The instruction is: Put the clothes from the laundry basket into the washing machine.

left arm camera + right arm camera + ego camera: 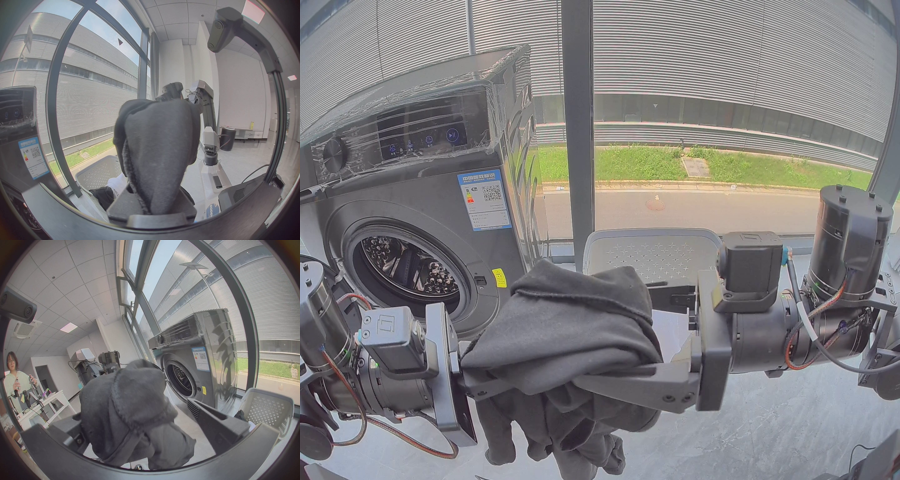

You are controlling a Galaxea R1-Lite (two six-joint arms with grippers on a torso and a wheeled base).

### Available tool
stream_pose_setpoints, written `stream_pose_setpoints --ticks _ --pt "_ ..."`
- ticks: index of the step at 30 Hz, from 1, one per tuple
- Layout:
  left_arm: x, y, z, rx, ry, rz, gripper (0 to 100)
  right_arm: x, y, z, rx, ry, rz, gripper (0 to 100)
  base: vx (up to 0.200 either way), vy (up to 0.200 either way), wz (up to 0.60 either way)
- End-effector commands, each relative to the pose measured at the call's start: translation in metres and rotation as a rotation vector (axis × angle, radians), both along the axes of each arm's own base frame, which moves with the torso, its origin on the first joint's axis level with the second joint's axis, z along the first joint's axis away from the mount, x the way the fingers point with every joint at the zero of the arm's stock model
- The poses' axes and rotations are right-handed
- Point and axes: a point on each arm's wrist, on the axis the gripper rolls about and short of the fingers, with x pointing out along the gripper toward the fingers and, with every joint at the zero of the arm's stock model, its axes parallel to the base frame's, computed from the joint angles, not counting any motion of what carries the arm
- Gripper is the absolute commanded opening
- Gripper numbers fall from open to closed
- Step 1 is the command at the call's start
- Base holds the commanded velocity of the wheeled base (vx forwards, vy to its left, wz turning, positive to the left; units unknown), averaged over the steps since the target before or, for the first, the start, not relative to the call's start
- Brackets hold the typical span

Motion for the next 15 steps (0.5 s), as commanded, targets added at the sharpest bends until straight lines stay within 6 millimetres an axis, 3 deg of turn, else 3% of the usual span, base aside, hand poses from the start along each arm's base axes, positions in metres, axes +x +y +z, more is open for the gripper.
stream_pose_setpoints --ticks 1,10,15 --pt "0.005 0.004 0.006 -0.013 -0.017 0.037 0 -0.005 -0.021 -0.002 -0.003 0.003 -0.036 100 0.000 0.000 0.00" --pt "0.010 0.009 0.010 -0.021 -0.027 0.072 0 0.003 -0.045 -0.002 -0.002 0.001 -0.120 100 0.000 0.000 0.00" --pt "0.013 0.008 0.016 -0.034 -0.042 0.075 0 0.002 -0.040 -0.024 -0.068 0.036 -0.087 100 0.000 0.000 0.00"
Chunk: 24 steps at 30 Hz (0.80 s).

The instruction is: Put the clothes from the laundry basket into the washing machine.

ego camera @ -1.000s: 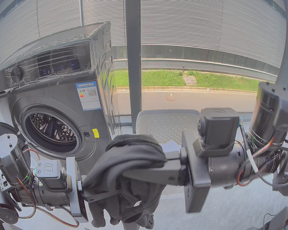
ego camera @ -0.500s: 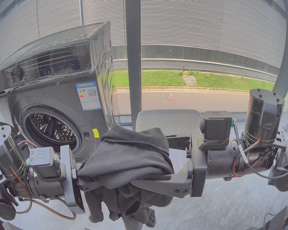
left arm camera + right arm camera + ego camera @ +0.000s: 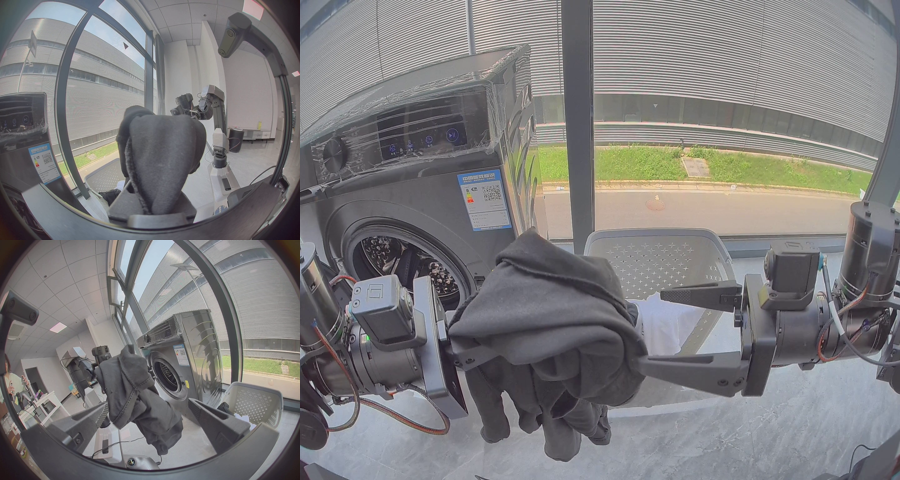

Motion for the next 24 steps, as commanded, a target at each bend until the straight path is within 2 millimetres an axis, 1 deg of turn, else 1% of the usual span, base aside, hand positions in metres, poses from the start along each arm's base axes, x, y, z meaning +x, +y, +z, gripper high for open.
stream_pose_setpoints --ticks 1,3,5,6,8,11,14,16,17,20,22,24 --pt "0.003 -0.001 0.004 -0.009 -0.012 0.004 0 0.001 0.006 -0.022 -0.065 0.040 0.023 100 0.000 0.000 0.00" --pt "0.004 -0.001 0.006 -0.010 -0.015 0.005 0 0.006 0.011 -0.034 -0.106 0.050 0.031 100 0.000 0.000 0.00" --pt "0.004 -0.002 0.007 -0.013 -0.018 0.005 0 0.009 0.014 -0.042 -0.133 0.051 0.042 100 0.000 0.000 0.00" --pt "0.004 -0.002 0.007 -0.013 -0.018 0.005 0 0.009 0.014 -0.042 -0.133 0.051 0.042 100 0.000 0.000 0.00" --pt "0.006 -0.002 0.011 -0.020 -0.028 0.005 0 0.019 0.015 -0.054 -0.161 0.067 0.033 100 0.000 0.000 0.00" --pt "0.007 -0.002 0.012 -0.023 -0.033 0.008 0 0.033 0.004 -0.053 -0.143 0.054 -0.032 100 0.000 0.000 0.00" --pt "0.008 0.000 0.011 -0.020 -0.030 0.023 0 0.040 -0.008 -0.050 -0.123 0.042 -0.081 100 0.000 0.000 0.00" --pt "0.009 0.000 0.012 -0.022 -0.032 0.026 0 0.040 -0.014 -0.052 -0.126 0.048 -0.100 100 0.000 0.000 0.00" --pt "0.009 0.000 0.012 -0.022 -0.032 0.026 0 0.040 -0.014 -0.052 -0.126 0.048 -0.100 100 0.000 0.000 0.00" --pt "0.013 0.004 0.011 -0.018 -0.027 0.051 0 0.035 -0.018 -0.064 -0.150 0.074 -0.094 100 0.000 0.000 0.00" --pt "0.013 0.004 0.011 -0.019 -0.029 0.051 0 0.032 -0.017 -0.066 -0.150 0.077 -0.079 100 0.000 0.000 0.00" --pt "0.012 0.004 0.012 -0.021 -0.033 0.049 0 0.029 -0.009 -0.067 -0.148 0.076 -0.008 100 0.000 0.000 0.00"
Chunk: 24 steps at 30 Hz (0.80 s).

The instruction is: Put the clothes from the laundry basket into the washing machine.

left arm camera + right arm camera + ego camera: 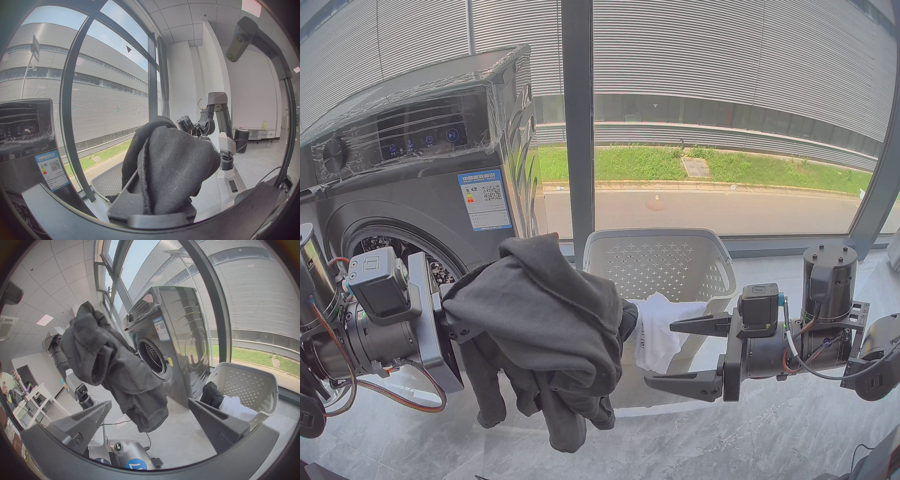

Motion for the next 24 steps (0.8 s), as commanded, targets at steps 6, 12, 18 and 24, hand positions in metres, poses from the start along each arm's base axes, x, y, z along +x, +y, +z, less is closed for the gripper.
stream_pose_setpoints --ticks 6,12,18,24 --pt "0.002 -0.001 0.006 -0.010 -0.020 -0.004 0 0.009 0.035 -0.009 -0.007 0.009 0.113 100 0.000 0.000 0.00" --pt "0.000 -0.003 0.009 -0.016 -0.029 -0.019 0 0.015 0.053 -0.008 0.005 -0.004 0.148 100 0.000 0.000 0.00" --pt "-0.002 -0.007 0.009 -0.016 -0.029 -0.044 0 0.017 0.059 -0.010 0.006 -0.011 0.167 100 0.000 0.000 0.00" --pt "-0.003 -0.009 0.008 -0.015 -0.028 -0.054 0 0.025 0.066 -0.001 0.031 -0.042 0.167 100 0.000 0.000 0.00"
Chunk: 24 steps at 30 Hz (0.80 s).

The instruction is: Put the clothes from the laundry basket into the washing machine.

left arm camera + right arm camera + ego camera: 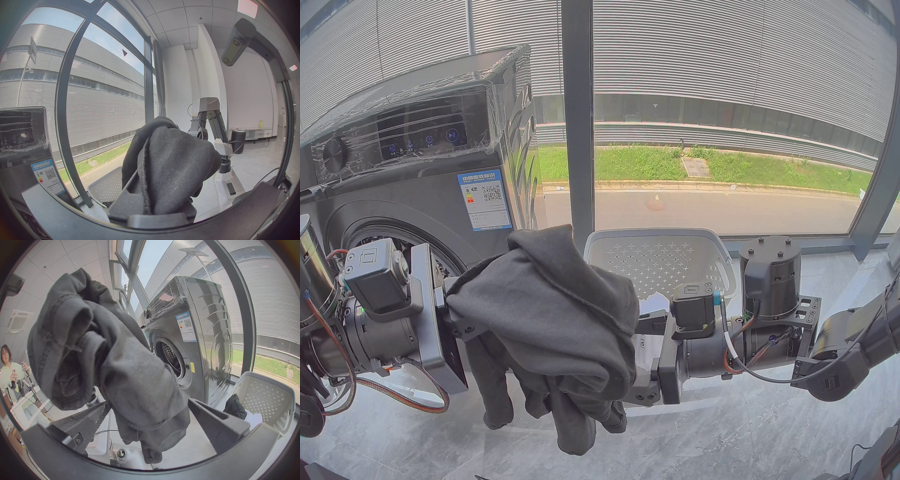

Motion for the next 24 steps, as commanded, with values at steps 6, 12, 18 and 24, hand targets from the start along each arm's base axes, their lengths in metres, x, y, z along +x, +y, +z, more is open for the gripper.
stream_pose_setpoints --ticks 6,12,18,24 --pt "-0.001 -0.001 0.000 0.000 0.001 -0.007 0 0.000 0.013 0.001 0.009 -0.009 0.029 100 0.000 0.000 0.00" --pt "-0.001 -0.001 0.000 0.001 0.001 -0.008 0 -0.005 0.022 0.006 0.028 -0.026 0.058 0 0.000 0.000 0.00" --pt "-0.001 -0.001 -0.001 0.000 0.001 -0.007 0 -0.007 0.021 0.007 0.029 -0.027 0.061 0 0.000 0.000 0.00" --pt "0.000 0.000 -0.002 0.003 0.005 0.006 0 -0.021 0.006 0.015 0.038 -0.041 0.056 0 0.000 0.000 0.00"
